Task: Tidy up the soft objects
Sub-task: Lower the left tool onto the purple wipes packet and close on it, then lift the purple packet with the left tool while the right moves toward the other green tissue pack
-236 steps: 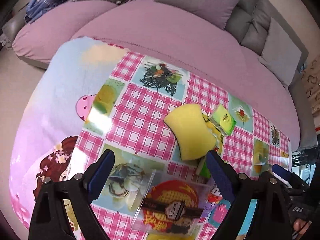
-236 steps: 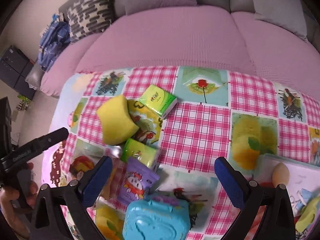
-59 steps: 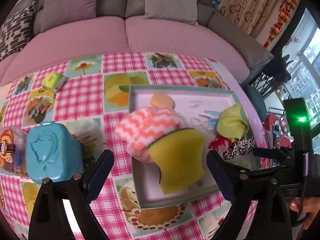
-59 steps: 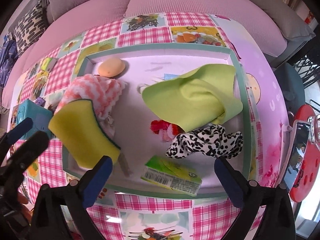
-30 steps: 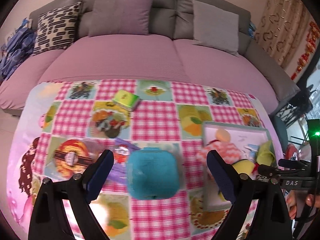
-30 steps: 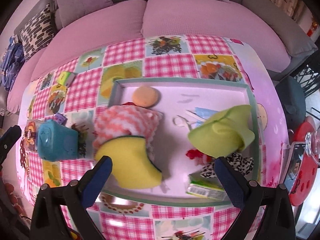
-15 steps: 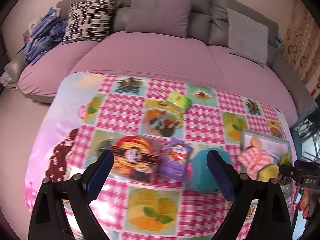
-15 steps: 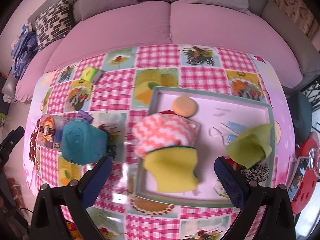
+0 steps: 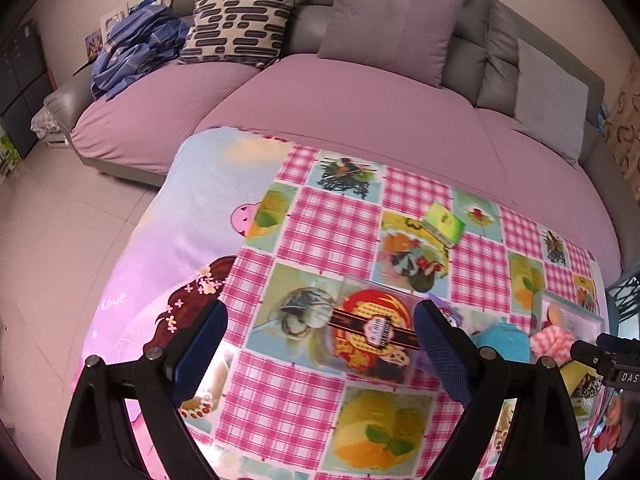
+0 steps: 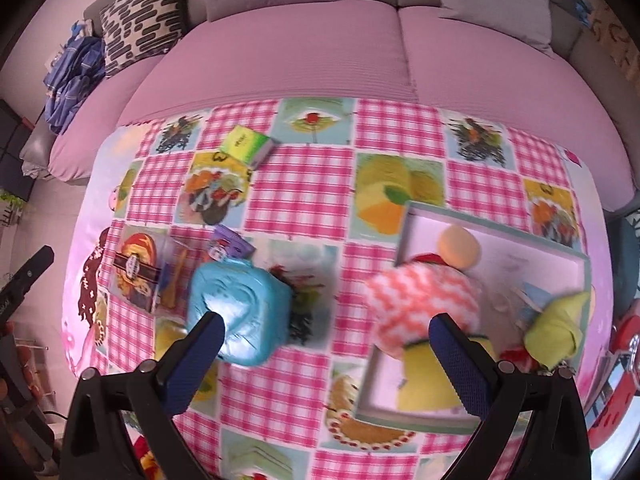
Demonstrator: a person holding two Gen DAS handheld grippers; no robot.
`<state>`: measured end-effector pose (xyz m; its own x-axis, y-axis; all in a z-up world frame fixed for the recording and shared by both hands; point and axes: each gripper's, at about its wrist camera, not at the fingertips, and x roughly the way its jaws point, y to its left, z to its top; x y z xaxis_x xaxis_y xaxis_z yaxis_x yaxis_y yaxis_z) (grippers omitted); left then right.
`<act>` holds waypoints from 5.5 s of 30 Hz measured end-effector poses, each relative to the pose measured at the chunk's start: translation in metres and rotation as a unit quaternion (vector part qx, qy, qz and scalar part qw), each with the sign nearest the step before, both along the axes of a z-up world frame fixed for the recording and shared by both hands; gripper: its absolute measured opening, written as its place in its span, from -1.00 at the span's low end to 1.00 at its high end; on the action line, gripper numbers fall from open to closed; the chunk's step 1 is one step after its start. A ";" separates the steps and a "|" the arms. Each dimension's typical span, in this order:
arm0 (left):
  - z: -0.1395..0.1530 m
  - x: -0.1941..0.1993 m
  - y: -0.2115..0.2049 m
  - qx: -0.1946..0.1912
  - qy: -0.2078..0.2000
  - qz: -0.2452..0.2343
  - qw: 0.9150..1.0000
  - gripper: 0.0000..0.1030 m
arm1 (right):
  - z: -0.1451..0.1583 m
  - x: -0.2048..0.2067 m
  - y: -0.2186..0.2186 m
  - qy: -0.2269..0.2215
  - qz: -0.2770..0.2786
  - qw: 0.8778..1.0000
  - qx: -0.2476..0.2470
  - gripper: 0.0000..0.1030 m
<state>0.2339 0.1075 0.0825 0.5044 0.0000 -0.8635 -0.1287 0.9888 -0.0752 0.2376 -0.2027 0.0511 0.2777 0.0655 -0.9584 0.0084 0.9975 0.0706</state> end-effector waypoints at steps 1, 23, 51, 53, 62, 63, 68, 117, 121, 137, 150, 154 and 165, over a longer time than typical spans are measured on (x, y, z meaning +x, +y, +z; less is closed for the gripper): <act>-0.001 0.002 0.004 -0.001 0.002 0.003 1.000 0.83 | -0.002 0.005 0.005 0.002 0.002 1.000 0.000 1.00; -0.069 0.050 -0.085 -0.003 0.079 -0.121 0.990 0.83 | -0.054 0.059 -0.002 0.046 -0.017 0.999 -0.016 1.00; -0.102 0.100 -0.162 -0.008 0.141 -0.208 0.968 0.82 | -0.092 0.081 -0.033 0.070 -0.036 0.997 -0.003 1.00; -0.104 0.102 -0.167 -0.014 0.150 -0.208 0.967 0.79 | -0.093 0.081 -0.035 0.069 -0.038 0.997 -0.001 1.00; -0.133 0.110 -0.171 -0.040 0.206 -0.191 0.959 0.37 | -0.096 0.080 -0.050 0.069 -0.045 0.997 -0.003 1.00; -0.136 0.110 -0.170 -0.041 0.210 -0.187 0.959 0.35 | -0.097 0.081 -0.051 0.070 -0.044 0.997 -0.002 1.00; -0.142 0.108 -0.166 -0.028 0.217 -0.177 0.960 0.32 | -0.102 0.084 -0.051 0.073 -0.045 0.996 0.001 1.00; -0.169 0.122 -0.188 0.017 0.286 -0.192 0.939 0.05 | -0.100 0.083 -0.050 0.078 -0.024 0.997 0.001 1.00; -0.167 0.120 -0.190 0.017 0.282 -0.190 0.940 0.05 | -0.100 0.079 -0.050 0.079 -0.022 0.997 0.004 1.00; -0.154 0.112 -0.178 0.013 0.277 -0.184 0.943 0.05 | -0.098 0.076 -0.048 0.079 -0.016 0.997 0.006 1.00; -0.166 0.087 -0.190 0.011 0.294 -0.215 0.931 0.05 | -0.093 0.074 -0.047 0.078 -0.011 0.997 0.008 1.00; -0.168 0.077 -0.199 0.032 0.294 -0.223 0.929 0.05 | -0.091 0.073 -0.048 0.076 -0.012 0.997 0.007 1.00; -0.171 0.063 -0.195 0.049 0.314 -0.261 0.912 0.29 | -0.090 0.072 -0.052 0.076 -0.017 0.997 0.009 1.00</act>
<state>0.2973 -0.0876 -0.0888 -0.1348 -0.0053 -0.9909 0.3742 0.9256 -0.0558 0.3099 -0.2544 -0.0390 0.1319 0.0753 -0.9884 0.0533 0.9951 0.0830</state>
